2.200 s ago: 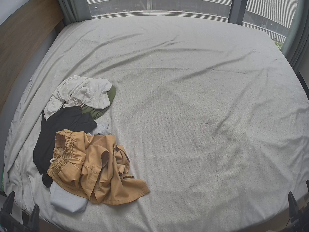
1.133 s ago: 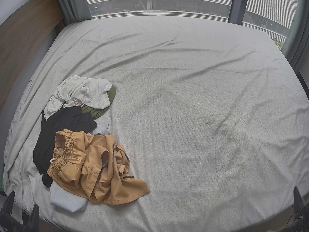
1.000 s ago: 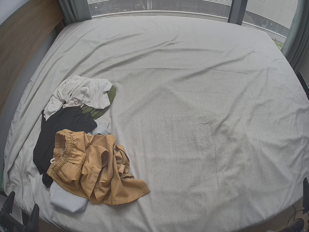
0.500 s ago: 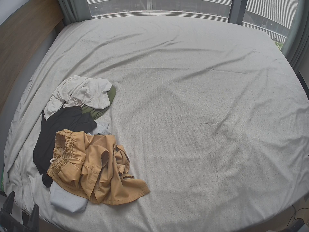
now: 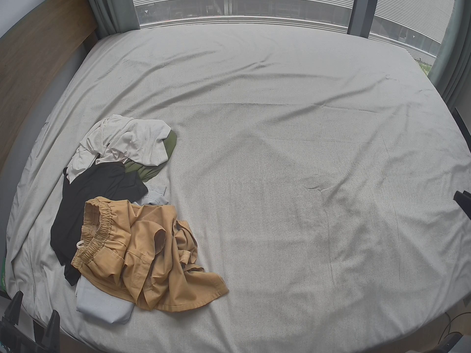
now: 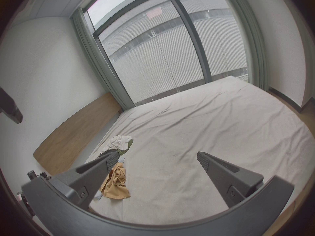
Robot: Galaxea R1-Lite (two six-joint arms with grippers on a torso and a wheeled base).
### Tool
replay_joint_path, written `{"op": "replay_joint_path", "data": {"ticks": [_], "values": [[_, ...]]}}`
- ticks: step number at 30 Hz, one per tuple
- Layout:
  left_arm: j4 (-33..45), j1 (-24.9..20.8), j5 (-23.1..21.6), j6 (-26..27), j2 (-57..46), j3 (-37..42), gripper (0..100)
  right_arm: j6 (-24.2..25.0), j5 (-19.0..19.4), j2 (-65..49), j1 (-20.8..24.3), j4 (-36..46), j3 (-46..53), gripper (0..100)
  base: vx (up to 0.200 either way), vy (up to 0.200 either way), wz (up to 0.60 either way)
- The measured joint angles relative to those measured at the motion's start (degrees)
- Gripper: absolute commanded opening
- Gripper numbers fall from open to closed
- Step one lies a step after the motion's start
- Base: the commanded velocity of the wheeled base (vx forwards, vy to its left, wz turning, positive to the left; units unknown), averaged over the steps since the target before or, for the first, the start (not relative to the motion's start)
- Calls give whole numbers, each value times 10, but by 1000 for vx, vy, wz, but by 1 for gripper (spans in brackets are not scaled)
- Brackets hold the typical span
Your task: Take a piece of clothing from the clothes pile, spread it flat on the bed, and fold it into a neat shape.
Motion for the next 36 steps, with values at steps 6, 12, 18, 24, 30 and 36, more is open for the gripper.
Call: {"op": "replay_joint_path", "data": {"ticks": [6,12,18,24,30,36], "values": [[0,0,0,0,0,0,100,36,0,60,59,-2,-21,100,0,0,0],[0,0,0,0,0,0,100,57,-2,112,104,-2,-32,100,0,0,0],[0,0,0,0,0,0,100,69,-1,160,129,-4,-47,100,0,0,0],[0,0,0,0,0,0,100,67,0,214,153,-18,-54,100,0,0,0],[0,0,0,0,0,0,100,68,1,278,190,-43,-59,100,0,0,0],[0,0,-1,0,0,0,100,69,-2,345,233,-96,-62,100,0,0,0]]}}
